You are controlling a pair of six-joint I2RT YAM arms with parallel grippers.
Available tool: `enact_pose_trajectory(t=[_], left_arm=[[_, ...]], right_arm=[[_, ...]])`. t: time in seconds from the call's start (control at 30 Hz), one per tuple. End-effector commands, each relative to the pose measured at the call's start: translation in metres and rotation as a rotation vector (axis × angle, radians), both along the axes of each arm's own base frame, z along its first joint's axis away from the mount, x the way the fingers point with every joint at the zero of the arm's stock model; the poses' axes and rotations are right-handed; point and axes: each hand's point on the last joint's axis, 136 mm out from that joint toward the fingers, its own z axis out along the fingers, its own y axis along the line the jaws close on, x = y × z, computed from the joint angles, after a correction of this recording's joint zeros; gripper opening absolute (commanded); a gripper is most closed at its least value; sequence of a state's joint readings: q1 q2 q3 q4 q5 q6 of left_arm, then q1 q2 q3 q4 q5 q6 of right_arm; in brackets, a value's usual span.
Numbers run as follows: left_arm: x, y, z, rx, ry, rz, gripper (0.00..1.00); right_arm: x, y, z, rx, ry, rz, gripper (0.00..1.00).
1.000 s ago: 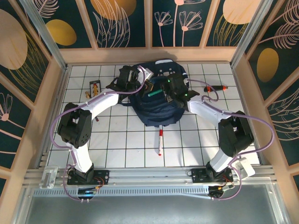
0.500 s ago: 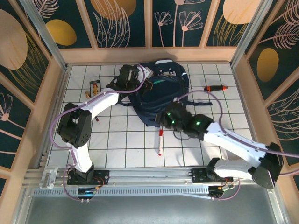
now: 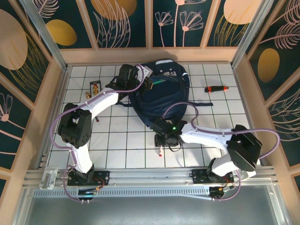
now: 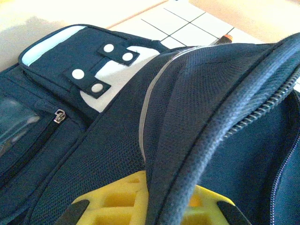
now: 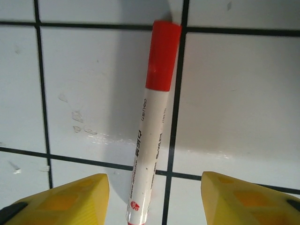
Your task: Pack books, pencil case, and school supplies into a backpack
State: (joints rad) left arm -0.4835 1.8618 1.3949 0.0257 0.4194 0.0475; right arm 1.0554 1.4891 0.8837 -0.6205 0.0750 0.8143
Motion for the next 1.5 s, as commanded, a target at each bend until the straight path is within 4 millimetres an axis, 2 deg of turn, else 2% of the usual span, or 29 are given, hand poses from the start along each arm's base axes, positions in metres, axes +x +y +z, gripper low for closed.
enact_pose_trajectory(t=[0.0,0.23,0.33,0.47,0.53,0.73,0.8,0.9,1.0,1.1,1.23,1.3,1.37,1.47], left_arm=[[0.007,-0.006,0.052,-0.108,-0.133,-0.028,0.00],[0.004,-0.002,0.049,-0.127,-0.133,-0.016,0.00],[0.003,-0.002,0.047,-0.133,-0.129,-0.019,0.00],[0.001,-0.002,0.047,-0.126,-0.131,-0.025,0.00],[0.001,0.001,0.048,-0.124,-0.134,-0.022,0.00],[0.001,0.001,0.050,-0.135,-0.129,-0.027,0.00],[0.001,0.000,0.050,-0.137,-0.128,-0.031,0.00],[0.001,-0.001,0.050,-0.140,-0.128,-0.034,0.00],[0.001,-0.002,0.050,-0.140,-0.124,-0.042,0.00],[0.004,-0.002,0.049,-0.136,-0.112,-0.030,0.00],[0.003,-0.004,0.054,-0.148,-0.099,-0.039,0.00],[0.001,-0.005,0.053,-0.157,-0.086,-0.045,0.00],[0.001,-0.006,0.050,-0.162,-0.068,-0.047,0.00],[-0.002,-0.008,0.045,-0.164,-0.045,-0.059,0.00]], right_arm=[[0.003,0.010,-0.002,0.012,0.000,0.057,0.54],[0.017,0.002,-0.012,-0.030,-0.013,0.043,0.51],[0.016,-0.002,-0.025,-0.060,0.019,0.046,0.46],[0.011,-0.005,-0.036,-0.074,0.052,0.040,0.45],[0.012,-0.008,-0.036,-0.082,0.049,0.032,0.38],[0.014,-0.017,-0.025,-0.066,-0.002,0.000,0.08],[0.018,-0.021,-0.014,-0.059,-0.037,-0.022,0.02],[0.026,-0.030,0.010,-0.041,-0.108,-0.065,0.00],[0.043,-0.038,0.049,0.030,-0.199,-0.151,0.00],[0.071,-0.034,0.100,0.205,-0.284,-0.269,0.00],[0.125,-0.014,0.167,0.546,-0.329,-0.466,0.00],[0.154,-0.006,0.190,0.704,-0.337,-0.567,0.00],[0.179,-0.004,0.193,0.820,-0.311,-0.691,0.00],[0.214,-0.003,0.176,0.907,-0.262,-0.855,0.00]])
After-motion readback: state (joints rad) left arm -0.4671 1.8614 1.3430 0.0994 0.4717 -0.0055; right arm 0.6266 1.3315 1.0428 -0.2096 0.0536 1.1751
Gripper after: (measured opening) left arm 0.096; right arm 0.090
